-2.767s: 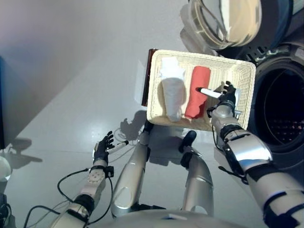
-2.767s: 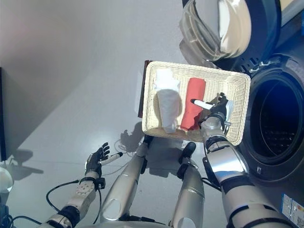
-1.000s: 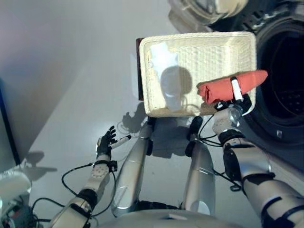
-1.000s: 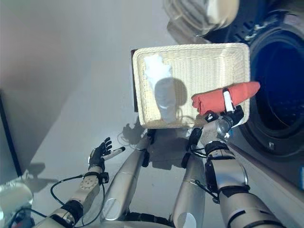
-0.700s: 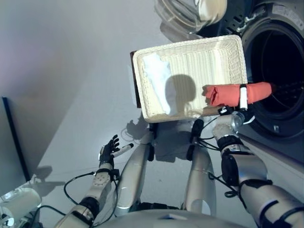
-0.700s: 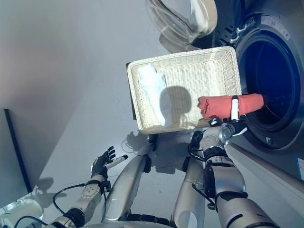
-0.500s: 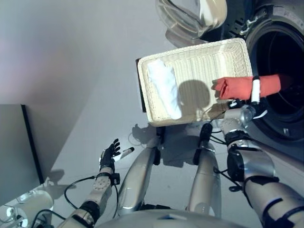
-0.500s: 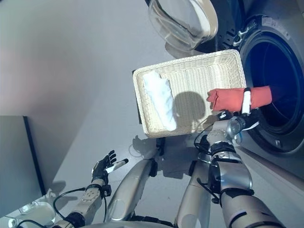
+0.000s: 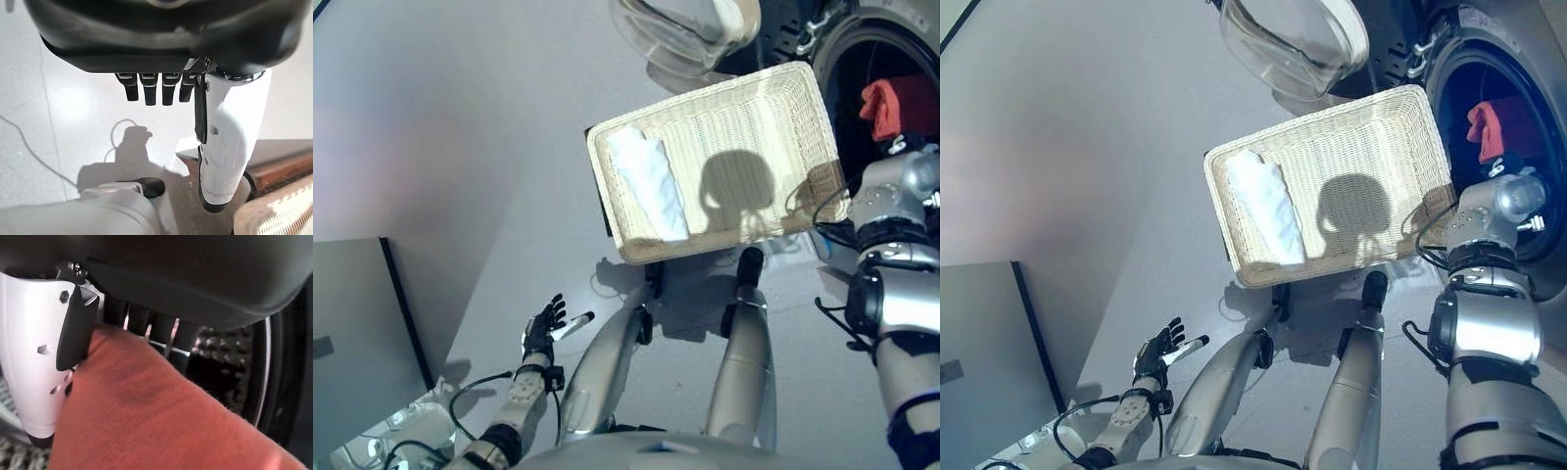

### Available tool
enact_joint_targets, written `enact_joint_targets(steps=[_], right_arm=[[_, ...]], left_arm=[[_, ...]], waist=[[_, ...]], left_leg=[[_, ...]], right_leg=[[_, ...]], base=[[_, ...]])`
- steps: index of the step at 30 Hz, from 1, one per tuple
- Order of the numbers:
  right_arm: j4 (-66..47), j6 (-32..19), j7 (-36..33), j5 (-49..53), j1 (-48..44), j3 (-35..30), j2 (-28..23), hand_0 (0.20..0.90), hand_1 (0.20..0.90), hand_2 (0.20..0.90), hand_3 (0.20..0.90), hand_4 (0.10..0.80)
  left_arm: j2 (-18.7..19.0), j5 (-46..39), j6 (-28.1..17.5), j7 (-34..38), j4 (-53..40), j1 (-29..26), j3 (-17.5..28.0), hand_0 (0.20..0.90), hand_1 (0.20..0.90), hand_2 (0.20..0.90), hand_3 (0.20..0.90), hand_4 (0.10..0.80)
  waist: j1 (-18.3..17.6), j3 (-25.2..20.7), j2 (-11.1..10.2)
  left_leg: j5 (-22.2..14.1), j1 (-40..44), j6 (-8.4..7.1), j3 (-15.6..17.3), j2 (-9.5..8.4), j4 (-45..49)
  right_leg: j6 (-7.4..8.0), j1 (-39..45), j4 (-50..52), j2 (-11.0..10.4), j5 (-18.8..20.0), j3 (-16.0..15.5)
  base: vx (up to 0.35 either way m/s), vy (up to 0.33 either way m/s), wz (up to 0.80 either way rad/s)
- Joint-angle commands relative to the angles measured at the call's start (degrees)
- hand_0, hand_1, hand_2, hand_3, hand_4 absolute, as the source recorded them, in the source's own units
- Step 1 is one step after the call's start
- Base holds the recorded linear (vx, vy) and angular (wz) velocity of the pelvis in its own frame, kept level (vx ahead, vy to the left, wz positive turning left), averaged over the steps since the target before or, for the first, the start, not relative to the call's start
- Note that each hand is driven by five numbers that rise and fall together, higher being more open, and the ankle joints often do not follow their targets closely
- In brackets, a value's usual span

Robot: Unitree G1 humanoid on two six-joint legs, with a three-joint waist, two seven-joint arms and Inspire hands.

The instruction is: Pick up the clothes and place them into the washing machine

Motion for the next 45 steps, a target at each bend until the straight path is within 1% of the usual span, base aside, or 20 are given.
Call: enact_joint_targets(steps=[1,2,3,5,9,11,14,19,20,21,25,36,38,39,40,41,42,43,44,45], right_arm=[[-5.38,-5.74,-2.0,-3.88,-5.01,5.24,-11.21,0.2,0.2,0.2,0.2,0.3],[-5.55,-5.98,-2.41,-4.07,-5.29,5.61,-11.29,0.2,0.2,0.2,0.2,0.3],[-5.23,-6.03,-2.89,-4.52,-5.82,6.32,-11.01,0.2,0.2,0.2,0.2,0.3],[-5.33,-6.5,-3.99,-4.95,-5.24,6.07,-10.78,0.2,0.2,0.2,0.2,0.3],[-6.81,-6.83,-7.63,-8.05,-3.74,5.57,-10.28,0.2,0.2,0.2,0.2,0.3],[-8.49,-6.19,-10.64,-11.61,-3.0,5.58,-10.32,0.2,0.2,0.2,0.2,0.3],[-9.75,-5.62,-14.2,-15.32,-2.66,4.89,-10.99,0.2,0.2,0.2,0.2,0.3],[-9.34,-5.95,-14.02,-14.83,-4.46,5.96,-12.23,0.2,0.2,0.2,0.2,0.3],[-9.03,-6.01,-14.22,-14.91,-4.94,6.19,-12.6,0.765,0.765,0.765,0.765,0.704],[-9.0,-5.91,-14.07,-14.94,-5.27,6.55,-12.98,0.9,0.9,0.9,0.9,0.8],[-8.26,-6.03,-10.37,-12.04,-6.21,7.86,-12.77,0.9,0.9,0.9,0.9,0.8],[-4.3,-7.17,-7.1,-7.5,-5.2,6.99,-7.73,0.9,0.9,0.9,0.9,0.8],[-3.89,-6.67,-6.1,-6.89,-4.81,6.95,-6.92,0.9,0.9,0.9,0.9,0.8],[-3.82,-6.56,-5.57,-6.45,-4.57,6.9,-6.8,0.9,0.9,0.9,0.9,0.8],[-3.79,-6.68,-5.18,-5.89,-4.31,6.71,-6.39,0.9,0.9,0.9,0.9,0.8],[-3.46,-6.48,-4.78,-5.54,-3.86,6.49,-5.94,0.9,0.9,0.9,0.9,0.8],[-3.42,-6.47,-4.74,-5.5,-3.89,6.48,-5.91,0.9,0.9,0.9,0.9,0.8],[-2.57,-6.02,-3.19,-4.53,-2.69,6.41,-5.25,0.9,0.9,0.9,0.9,0.8],[-1.21,-5.33,-2.73,-4.38,-2.22,6.58,-4.82,0.9,0.9,0.9,0.9,0.8],[-0.14,-4.4,-1.01,-3.85,-1.65,7.26,-4.19,0.9,0.9,0.9,0.9,0.8]], left_arm=[[1.39,-4.02,-2.1,2.11,1.23,0.53,1.9,0.9,0.9,0.9,0.9,0.8],[1.38,-4.56,-1.99,2.25,1.14,0.37,2.16,0.9,0.9,0.9,0.9,0.8],[1.26,-4.87,-2.04,2.52,1.64,0.38,2.96,0.9,0.9,0.9,0.9,0.8],[0.73,-5.3,-1.85,2.96,2.39,0.72,4.03,0.9,0.9,0.9,0.9,0.8],[0.45,-5.9,-1.97,3.35,3.06,1.16,4.88,0.9,0.9,0.9,0.9,0.8],[0.48,-6.02,-2.37,3.61,2.25,1.65,4.84,0.9,0.9,0.9,0.9,0.8],[0.42,-5.74,-3.18,4.0,1.11,2.4,4.32,0.9,0.9,0.9,0.9,0.8],[0.63,-5.29,-3.68,4.87,0.76,3.23,3.71,0.9,0.9,0.9,0.9,0.8],[0.71,-5.16,-3.77,4.92,0.74,3.42,3.65,0.9,0.9,0.9,0.9,0.8],[0.73,-5.16,-3.9,4.96,0.61,3.6,3.79,0.9,0.9,0.9,0.9,0.8],[0.39,-5.91,-4.04,4.66,1.18,3.42,3.76,0.9,0.9,0.9,0.9,0.8],[-0.45,-7.11,-4.17,4.02,3.25,2.34,3.32,0.9,0.9,0.9,0.9,0.8],[-0.42,-6.92,-4.13,3.84,3.61,2.26,3.41,0.9,0.9,0.9,0.9,0.8],[-0.33,-6.93,-4.1,3.7,3.38,2.25,3.45,0.9,0.9,0.9,0.9,0.8],[-0.35,-7.0,-4.13,3.56,3.23,2.11,3.48,0.9,0.9,0.9,0.9,0.8],[-0.28,-7.01,-4.18,3.44,3.22,2.15,3.51,0.9,0.9,0.9,0.9,0.8],[-0.25,-7.0,-4.17,3.43,3.25,2.12,3.55,0.9,0.9,0.9,0.9,0.8],[0.05,-7.07,-4.25,3.18,2.93,2.08,4.08,0.9,0.9,0.9,0.9,0.8],[0.24,-6.9,-4.17,3.06,3.32,2.0,4.21,0.9,0.9,0.9,0.9,0.8],[0.45,-6.72,-3.89,2.83,3.73,1.63,4.73,0.9,0.9,0.9,0.9,0.8]], waist=[[-0.65,-0.98,-1.43],[-0.95,-0.41,-1.85],[-1.36,0.39,-2.41],[-1.71,0.48,-3.01],[-2.32,0.78,-3.13],[-2.49,0.8,-2.8],[-2.52,0.43,-2.19],[-2.07,-0.89,-1.2],[-1.92,-1.23,-0.89],[-1.81,-1.54,-0.63],[-1.68,-2.28,-0.27],[-1.45,-3.09,0.47],[-1.36,-3.05,0.53],[-1.46,-2.63,0.66],[-1.29,-2.97,0.71],[-1.46,-2.51,0.69],[-1.36,-2.87,0.65],[-1.39,-2.46,0.44],[-1.31,-2.79,0.25],[-1.25,-2.67,-0.02]], left_leg=[[-6.72,-8.44,-4.49,-1.91,1.44,13.63],[-8.72,-10.27,-4.03,-1.87,1.63,18.16],[-12.24,-13.12,-3.47,-1.83,1.98,25.12],[-15.12,-16.06,-3.02,-1.71,2.58,31.38],[-18.36,-18.42,-2.25,-1.6,2.85,37.17],[-19.17,-18.92,-1.99,-1.26,2.89,37.8],[-19.27,-18.97,-1.84,-0.66,2.7,37.04],[-17.9,-17.55,-2.09,0.04,2.34,32.75],[-17.6,-17.15,-2.23,0.18,2.27,31.69],[-17.29,-16.84,-2.36,0.4,2.11,30.85],[-16.15,-15.61,-2.73,0.89,1.84,27.88],[-13.27,-13.63,-3.33,1.11,1.55,21.95],[-12.72,-13.2,-3.45,1.08,1.44,21.04],[-10.62,-13.63,-3.26,1.64,1.68,20.43],[-12.15,-12.79,-3.59,0.96,1.48,20.28],[-10.13,-13.07,-3.44,1.58,1.67,19.77],[-11.6,-12.45,-3.71,0.89,1.44,19.83],[-9.54,-12.11,-3.72,1.27,1.76,18.85],[-10.71,-10.85,-4.09,0.46,1.55,18.26],[-10.39,-10.26,-4.19,0.37,1.61,17.56]], right_leg=[[-4.46,-0.06,3.92,4.8,-5.26,-1.05],[-5.13,-1.86,7.96,5.65,-7.05,-0.68],[-6.02,-5.06,14.46,6.38,-9.55,-0.18],[-6.5,-7.79,19.62,6.51,-12.06,0.0],[-7.11,-10.81,25.36,6.96,-14.77,0.35],[-7.24,-11.92,26.62,6.82,-15.18,0.39],[-7.21,-12.27,26.1,6.83,-14.98,0.97],[-6.95,-12.26,23.9,6.8,-14.16,1.83],[-6.88,-12.15,23.6,6.68,-14.12,1.94],[-6.78,-12.11,23.19,6.58,-13.93,2.07],[-6.51,-11.11,20.87,6.3,-13.21,2.25],[-6.11,-8.81,15.98,5.93,-10.89,1.46],[-5.93,-8.19,14.93,5.71,-10.43,1.27],[-6.21,-8.54,14.18,5.58,-8.38,0.69],[-5.83,-7.8,14.4,5.55,-10.06,0.97],[-6.09,-7.75,13.49,5.32,-8.04,0.32],[-5.77,-7.17,13.71,5.43,-9.53,0.73],[-5.92,-6.4,12.36,5.05,-7.51,-0.26],[-5.57,-4.93,11.75,5.02,-8.78,-0.23],[-5.45,-4.18,11.03,4.95,-8.38,-0.54]], base=[[-0.01,-0.117,-0.06],[-0.049,-0.175,-0.02],[-0.081,-0.12,0.0],[-0.04,-0.072,-0.18],[-0.005,-0.019,-0.12],[0.013,0.017,-0.09],[0.022,0.037,-0.09],[0.031,0.042,-0.06],[0.042,0.058,-0.12],[0.038,0.057,-0.11],[0.027,0.032,-0.08],[0.0,0.015,0.02],[-0.067,0.016,0.06],[-0.013,0.013,0.04],[-0.125,-0.001,0.0],[0.096,-0.007,0.02],[-0.118,-0.028,0.04],[0.106,-0.03,0.1],[-0.004,-0.038,0.15],[0.103,-0.026,0.24]])
